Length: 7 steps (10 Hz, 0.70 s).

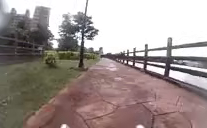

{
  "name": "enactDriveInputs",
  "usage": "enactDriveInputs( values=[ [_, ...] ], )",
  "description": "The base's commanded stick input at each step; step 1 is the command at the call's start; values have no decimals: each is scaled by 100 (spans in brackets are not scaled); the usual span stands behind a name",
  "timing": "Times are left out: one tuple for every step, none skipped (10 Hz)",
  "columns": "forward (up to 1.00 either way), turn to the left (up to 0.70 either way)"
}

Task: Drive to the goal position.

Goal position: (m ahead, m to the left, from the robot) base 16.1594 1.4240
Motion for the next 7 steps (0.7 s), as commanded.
enactDriveInputs(
  values=[
    [0,0],
    [0,0],
    [0,0],
    [0,0],
    [0,0],
    [0,0],
    [0,0]
  ],
)
